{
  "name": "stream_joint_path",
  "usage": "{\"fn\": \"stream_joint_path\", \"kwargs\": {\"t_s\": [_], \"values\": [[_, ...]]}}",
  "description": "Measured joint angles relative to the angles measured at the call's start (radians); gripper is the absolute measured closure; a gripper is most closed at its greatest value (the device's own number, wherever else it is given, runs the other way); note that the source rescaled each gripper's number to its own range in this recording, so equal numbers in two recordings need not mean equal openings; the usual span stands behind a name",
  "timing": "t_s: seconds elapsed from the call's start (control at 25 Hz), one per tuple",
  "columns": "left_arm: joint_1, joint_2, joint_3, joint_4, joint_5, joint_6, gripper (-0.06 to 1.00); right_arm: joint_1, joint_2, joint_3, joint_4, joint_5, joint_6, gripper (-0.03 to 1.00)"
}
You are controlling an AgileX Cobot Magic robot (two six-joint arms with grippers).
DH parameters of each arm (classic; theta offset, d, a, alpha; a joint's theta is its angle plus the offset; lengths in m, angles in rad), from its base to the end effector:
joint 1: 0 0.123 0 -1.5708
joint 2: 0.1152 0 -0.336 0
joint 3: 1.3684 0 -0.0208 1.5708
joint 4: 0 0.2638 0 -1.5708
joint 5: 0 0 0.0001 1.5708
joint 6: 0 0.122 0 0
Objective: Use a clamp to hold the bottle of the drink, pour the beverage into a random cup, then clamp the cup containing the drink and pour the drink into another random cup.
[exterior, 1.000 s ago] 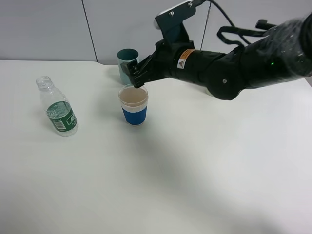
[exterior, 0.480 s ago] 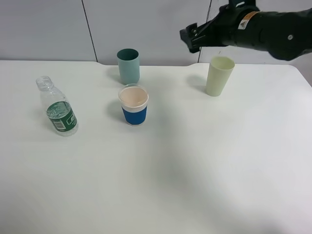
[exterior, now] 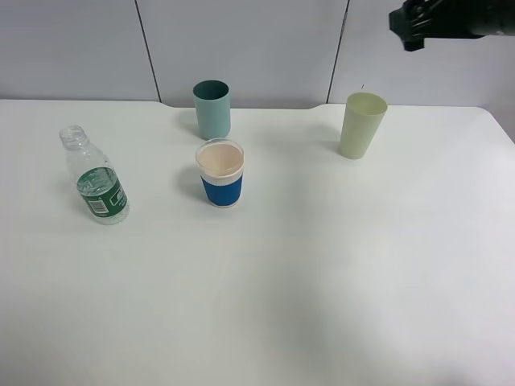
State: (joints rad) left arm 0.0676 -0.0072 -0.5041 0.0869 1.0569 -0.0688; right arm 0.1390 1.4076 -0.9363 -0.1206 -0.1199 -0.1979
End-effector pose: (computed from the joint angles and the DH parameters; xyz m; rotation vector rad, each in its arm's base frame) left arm -0.0193 0.0079 0.2713 -0.1426 2.0227 0.1029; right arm 0.3503 0.0508 0.3470 -0.4257 1.7873 -0.1122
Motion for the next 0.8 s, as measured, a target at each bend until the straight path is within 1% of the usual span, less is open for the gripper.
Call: {"fn": "stream_joint_path", "kwargs": {"t_s": [0.04,0.08,0.24,0.28,0.32,0.48,0.6,0.8], "values": [[0.0,0.0,0.0,0.0,0.0,0.0,-0.06,-0.021,-0.022,0.0,-0.018,0.026,0.011,0.04],[0.0,0.0,0.0,0.0,0.0,0.0,-0.06,-0.073,-0.066,0.0,-0.045,0.077,0.045,0.04],[0.0,0.0,0.0,0.0,0.0,0.0,-0.06,-0.177,-0.163,0.0,-0.087,0.195,0.116,0.04],[0.0,0.0,0.0,0.0,0.0,0.0,-0.06,-0.177,-0.163,0.0,-0.087,0.195,0.116,0.04],[0.0,0.0,0.0,0.0,0.0,0.0,-0.06,-0.22,-0.211,0.0,-0.099,0.274,0.143,0.04],[0.0,0.0,0.0,0.0,0.0,0.0,-0.06,-0.295,-0.31,0.0,-0.113,0.416,0.167,0.04],[0.0,0.0,0.0,0.0,0.0,0.0,-0.06,-0.326,-0.392,0.0,-0.114,0.507,0.168,0.04],[0.0,0.0,0.0,0.0,0.0,0.0,-0.06,-0.331,-0.554,0.0,-0.105,0.652,0.169,0.04]]}}
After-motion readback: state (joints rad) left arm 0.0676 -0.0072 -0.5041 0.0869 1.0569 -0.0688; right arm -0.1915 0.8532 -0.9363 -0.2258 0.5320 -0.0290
